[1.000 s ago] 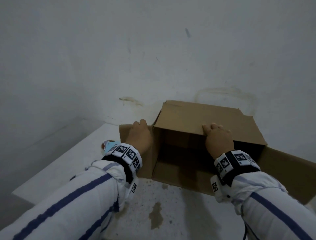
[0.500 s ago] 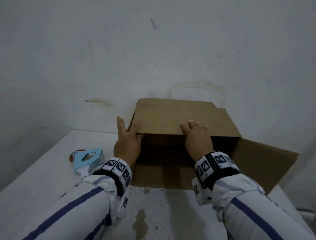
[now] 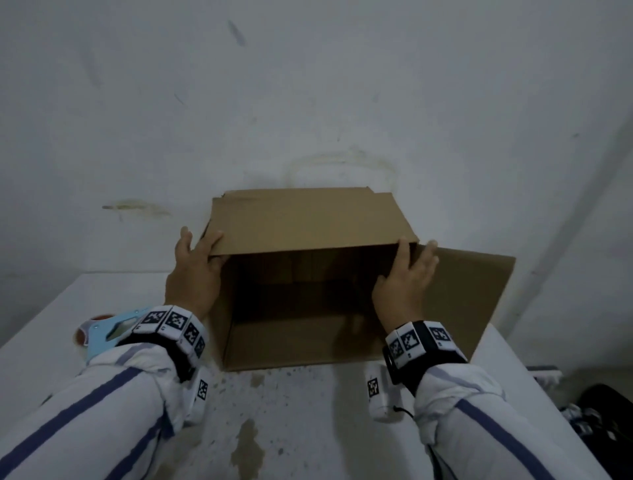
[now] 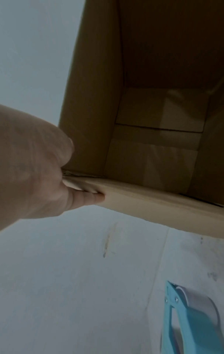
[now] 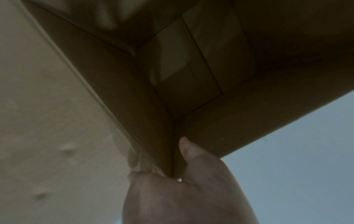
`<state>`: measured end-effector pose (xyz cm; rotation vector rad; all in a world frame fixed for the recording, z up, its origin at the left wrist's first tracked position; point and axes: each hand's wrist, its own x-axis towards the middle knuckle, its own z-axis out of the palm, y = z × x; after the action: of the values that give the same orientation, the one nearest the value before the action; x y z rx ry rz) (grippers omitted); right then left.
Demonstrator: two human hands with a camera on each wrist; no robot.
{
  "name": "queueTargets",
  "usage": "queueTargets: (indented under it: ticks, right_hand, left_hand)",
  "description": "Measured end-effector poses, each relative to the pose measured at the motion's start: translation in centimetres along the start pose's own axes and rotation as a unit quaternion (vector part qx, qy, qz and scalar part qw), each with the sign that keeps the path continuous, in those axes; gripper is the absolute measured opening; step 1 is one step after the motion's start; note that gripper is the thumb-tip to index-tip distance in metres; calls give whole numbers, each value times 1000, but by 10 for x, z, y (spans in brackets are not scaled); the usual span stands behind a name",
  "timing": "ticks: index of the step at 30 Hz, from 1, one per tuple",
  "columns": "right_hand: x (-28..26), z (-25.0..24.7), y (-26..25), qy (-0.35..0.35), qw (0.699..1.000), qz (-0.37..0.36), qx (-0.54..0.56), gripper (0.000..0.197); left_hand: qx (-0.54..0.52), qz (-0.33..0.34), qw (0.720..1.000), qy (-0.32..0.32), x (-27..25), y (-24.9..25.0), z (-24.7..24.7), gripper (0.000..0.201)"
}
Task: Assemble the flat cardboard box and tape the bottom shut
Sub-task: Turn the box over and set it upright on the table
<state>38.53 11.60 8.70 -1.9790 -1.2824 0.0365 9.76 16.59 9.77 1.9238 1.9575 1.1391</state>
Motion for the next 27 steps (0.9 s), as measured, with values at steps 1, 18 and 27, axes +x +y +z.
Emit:
queueTargets:
  ticks: [1, 18, 27]
  right_hand:
    - [1, 1, 3, 0, 999, 25, 27, 78]
    - [49, 31, 46, -77, 980, 177, 41, 30]
    - [62, 36, 38, -73, 980, 184, 4, 28]
  left_hand:
    - [0, 1, 1000, 2, 0, 1, 0, 42]
    - [-20, 11, 999, 23, 17, 0, 14, 41]
    - [-86, -95, 991, 23, 8, -9, 21, 74]
